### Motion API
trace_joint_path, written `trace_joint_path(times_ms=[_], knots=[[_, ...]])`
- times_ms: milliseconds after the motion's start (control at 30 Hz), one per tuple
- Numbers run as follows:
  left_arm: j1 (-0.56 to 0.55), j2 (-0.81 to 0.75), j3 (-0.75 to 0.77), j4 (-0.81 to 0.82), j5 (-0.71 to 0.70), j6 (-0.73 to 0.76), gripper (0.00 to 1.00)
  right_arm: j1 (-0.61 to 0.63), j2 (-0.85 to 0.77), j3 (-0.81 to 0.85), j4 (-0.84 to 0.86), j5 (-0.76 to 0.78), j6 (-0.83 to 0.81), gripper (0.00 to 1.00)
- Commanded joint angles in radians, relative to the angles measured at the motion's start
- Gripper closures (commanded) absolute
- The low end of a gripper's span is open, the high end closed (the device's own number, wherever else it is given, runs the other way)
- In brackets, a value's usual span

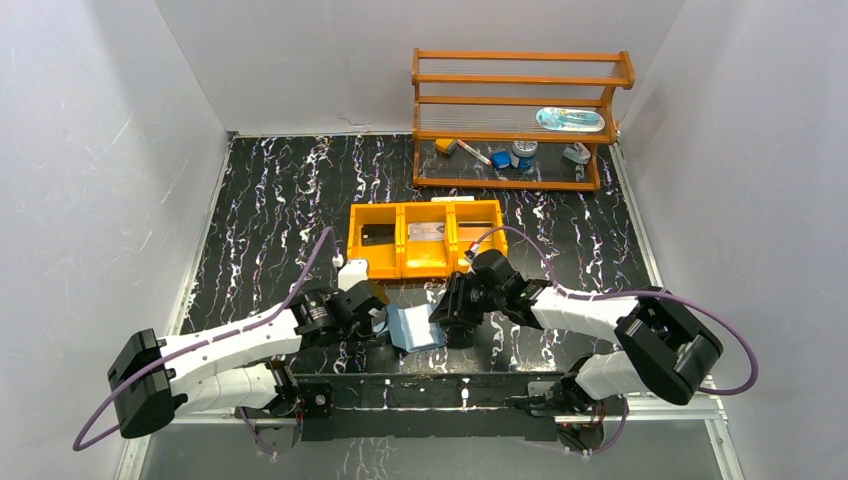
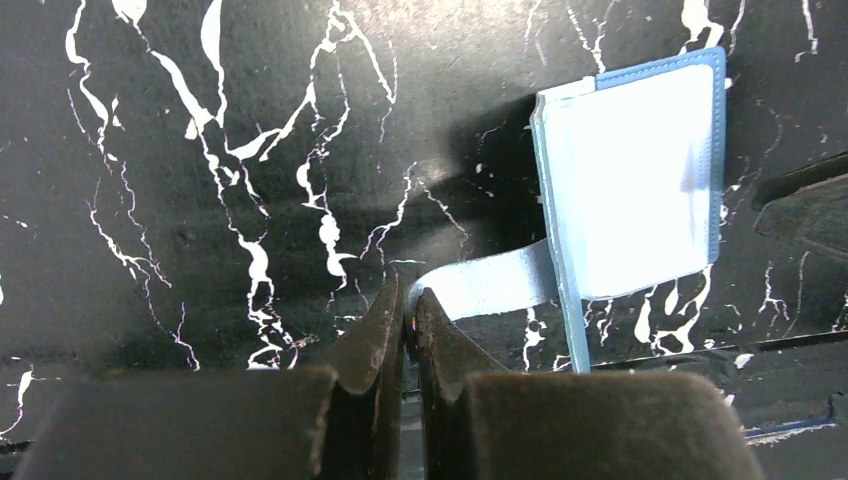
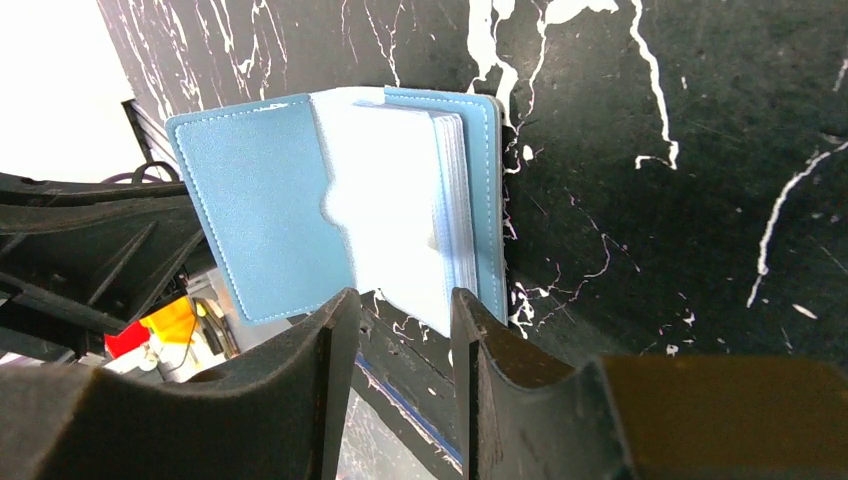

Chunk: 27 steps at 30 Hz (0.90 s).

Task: Take the credit cards out of the card holder

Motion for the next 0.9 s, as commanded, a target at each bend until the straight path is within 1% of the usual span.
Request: trace_joint_path(times_ms=[0,333,600,867], knots=[[0.004,-0.039,-0.024,-0.025,-0.017,-0.029,1.0,0.009,0.031,0.054,0.061,-0.039,-0.01,0.54],[0.004,-0.039,-0.02,-0.024,-0.007,-0.014,1.0,0.036,0.115,0.093,0.074,-0.032,0.008,0.55],[0.003,-0.035,-0.01,-0.034,-0.006,-0.002,1.0,0.07,0.143,0.123,-0.006,0.069,0.018,0.56],[0.004,0.014,-0.001,-0.083,-0.007,-0.023,1.0,0.081,0.154,0.143,-0.044,0.082,0.01,0.53]])
